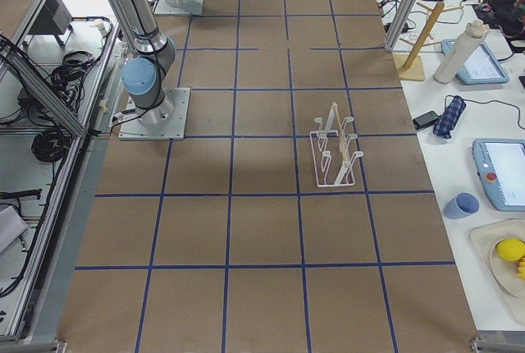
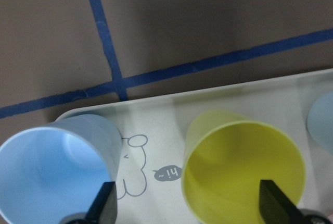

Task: Transfer IKEA cup to right arm and place on rack

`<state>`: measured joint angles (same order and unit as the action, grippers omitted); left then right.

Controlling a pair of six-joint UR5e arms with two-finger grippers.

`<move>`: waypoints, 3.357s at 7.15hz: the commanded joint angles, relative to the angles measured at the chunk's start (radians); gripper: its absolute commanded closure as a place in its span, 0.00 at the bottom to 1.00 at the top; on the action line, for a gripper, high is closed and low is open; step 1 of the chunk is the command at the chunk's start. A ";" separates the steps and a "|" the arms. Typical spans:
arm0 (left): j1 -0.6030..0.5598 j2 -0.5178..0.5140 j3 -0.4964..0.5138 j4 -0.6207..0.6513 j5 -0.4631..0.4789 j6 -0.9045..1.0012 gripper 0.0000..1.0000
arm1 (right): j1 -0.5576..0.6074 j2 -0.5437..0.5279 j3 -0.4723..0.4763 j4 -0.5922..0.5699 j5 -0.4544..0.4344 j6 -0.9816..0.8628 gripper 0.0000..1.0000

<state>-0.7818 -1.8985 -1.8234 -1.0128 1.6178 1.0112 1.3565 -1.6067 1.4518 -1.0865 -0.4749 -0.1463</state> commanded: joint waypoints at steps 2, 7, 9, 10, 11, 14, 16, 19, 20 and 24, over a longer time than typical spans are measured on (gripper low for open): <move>-0.008 0.009 -0.005 -0.013 0.008 -0.005 0.23 | 0.007 -0.007 0.010 0.002 -0.039 0.089 0.00; -0.007 -0.008 -0.004 -0.012 0.005 -0.003 0.29 | 0.035 -0.007 0.028 -0.007 -0.028 0.047 0.00; -0.007 -0.008 -0.002 -0.013 0.005 -0.005 0.84 | 0.076 0.004 0.033 -0.012 -0.030 -0.069 0.00; -0.007 -0.008 -0.004 -0.013 0.002 -0.006 1.00 | 0.078 0.007 0.035 -0.012 0.025 -0.099 0.00; -0.004 -0.008 -0.007 -0.013 -0.009 -0.008 1.00 | 0.078 0.005 0.035 -0.010 0.077 -0.101 0.00; -0.010 0.022 0.042 -0.086 -0.021 -0.005 1.00 | 0.078 -0.007 0.035 -0.016 0.104 -0.119 0.00; -0.005 0.057 0.157 -0.337 -0.071 0.007 1.00 | 0.084 -0.009 0.035 -0.049 0.102 -0.121 0.00; -0.025 0.065 0.401 -0.882 -0.220 -0.034 1.00 | 0.084 -0.010 0.035 -0.052 0.105 -0.105 0.00; -0.027 0.061 0.445 -1.076 -0.330 -0.028 1.00 | 0.084 -0.010 0.035 -0.052 0.105 -0.104 0.00; -0.230 0.067 0.389 -1.565 -0.846 -0.025 1.00 | 0.084 0.002 0.036 -0.052 0.104 -0.104 0.00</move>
<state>-0.9440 -1.8308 -1.4101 -2.4546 0.9308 0.9838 1.4404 -1.6100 1.4874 -1.1382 -0.3716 -0.2498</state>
